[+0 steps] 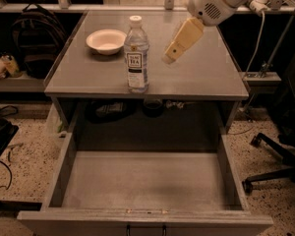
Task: Place blue plastic bottle into top drawer
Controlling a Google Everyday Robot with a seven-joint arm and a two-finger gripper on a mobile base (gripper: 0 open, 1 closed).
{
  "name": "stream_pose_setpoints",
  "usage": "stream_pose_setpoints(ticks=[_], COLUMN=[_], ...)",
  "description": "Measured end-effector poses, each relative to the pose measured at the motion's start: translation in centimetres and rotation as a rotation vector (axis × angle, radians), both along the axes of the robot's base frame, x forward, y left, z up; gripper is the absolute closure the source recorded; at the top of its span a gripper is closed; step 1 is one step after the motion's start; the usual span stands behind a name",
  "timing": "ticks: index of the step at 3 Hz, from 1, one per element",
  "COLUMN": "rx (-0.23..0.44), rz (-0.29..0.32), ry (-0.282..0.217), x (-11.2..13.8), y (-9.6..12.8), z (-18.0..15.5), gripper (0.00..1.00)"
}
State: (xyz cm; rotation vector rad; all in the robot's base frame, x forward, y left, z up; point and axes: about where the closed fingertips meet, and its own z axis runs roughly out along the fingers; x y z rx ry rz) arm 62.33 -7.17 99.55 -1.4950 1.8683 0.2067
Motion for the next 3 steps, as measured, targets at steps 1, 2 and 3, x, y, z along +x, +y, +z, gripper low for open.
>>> stream_pose_setpoints(ticks=[1, 2, 3], rx=[0.027, 0.054, 0.076], rz=[0.014, 0.021, 0.031], ry=[-0.008, 0.008, 0.037], x=[1.7, 2.8, 2.9], y=[1.4, 2.8, 4.1], z=[-0.7, -1.3, -1.9], gripper=[0.00, 0.00, 0.00])
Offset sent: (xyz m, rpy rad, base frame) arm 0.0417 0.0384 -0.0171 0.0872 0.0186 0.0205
